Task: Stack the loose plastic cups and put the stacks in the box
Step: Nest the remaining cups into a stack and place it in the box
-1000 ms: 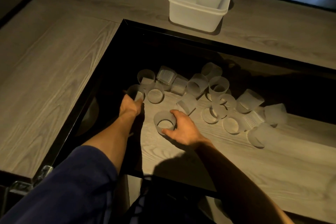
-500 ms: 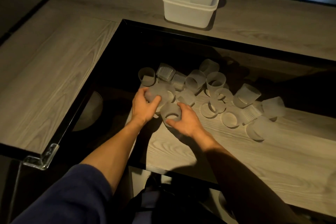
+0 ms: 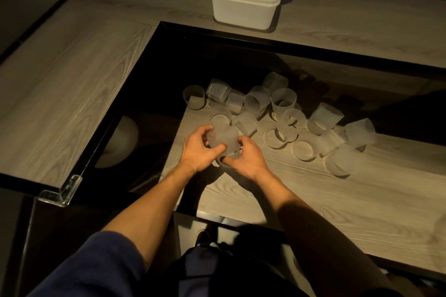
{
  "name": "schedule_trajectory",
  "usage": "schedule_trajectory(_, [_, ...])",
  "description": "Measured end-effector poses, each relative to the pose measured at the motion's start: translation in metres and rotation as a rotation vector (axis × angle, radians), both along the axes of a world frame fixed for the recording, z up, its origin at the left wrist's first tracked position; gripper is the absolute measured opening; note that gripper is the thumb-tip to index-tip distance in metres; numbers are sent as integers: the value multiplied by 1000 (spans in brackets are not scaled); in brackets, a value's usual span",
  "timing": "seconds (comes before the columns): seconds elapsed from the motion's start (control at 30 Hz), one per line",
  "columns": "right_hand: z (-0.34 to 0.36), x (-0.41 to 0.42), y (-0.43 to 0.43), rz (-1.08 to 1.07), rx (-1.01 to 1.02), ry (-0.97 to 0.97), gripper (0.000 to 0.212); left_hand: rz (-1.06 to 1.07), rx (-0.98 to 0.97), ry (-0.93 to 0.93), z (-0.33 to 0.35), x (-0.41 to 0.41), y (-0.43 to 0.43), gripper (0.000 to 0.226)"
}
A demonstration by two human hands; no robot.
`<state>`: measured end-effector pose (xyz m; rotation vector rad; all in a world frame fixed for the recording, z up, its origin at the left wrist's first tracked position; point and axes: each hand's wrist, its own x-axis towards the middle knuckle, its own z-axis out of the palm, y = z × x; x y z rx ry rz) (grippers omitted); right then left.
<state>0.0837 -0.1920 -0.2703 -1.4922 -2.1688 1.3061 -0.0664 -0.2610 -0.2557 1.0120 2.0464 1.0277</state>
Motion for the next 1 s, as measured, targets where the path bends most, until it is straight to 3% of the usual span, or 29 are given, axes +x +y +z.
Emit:
schedule_trajectory(0.27, [-4, 7, 1, -73, -66, 63, 77, -58, 52, -73, -3, 6, 7, 65])
schedule_trajectory(0.43, [-5, 15, 4, -101, -73, 64, 67, -150, 64, -67, -6, 9, 12, 69])
schedule_trajectory(0.53, [-10, 18, 3, -96, -24, 21, 62, -213, -4, -33, -13, 9, 12, 77])
schedule_trajectory(0.83, [-19, 28, 0, 27, -30, -213, 79, -340, -157, 72, -31, 14, 8, 85])
schedule_trajectory(0.9, [-15, 36, 2, -115, 68, -245, 72, -341, -168, 59, -33, 16, 10, 84])
schedule_trajectory(1.0, [-4, 49, 13, -379, 256, -167, 44, -364, -180, 89, -35, 21, 15, 82])
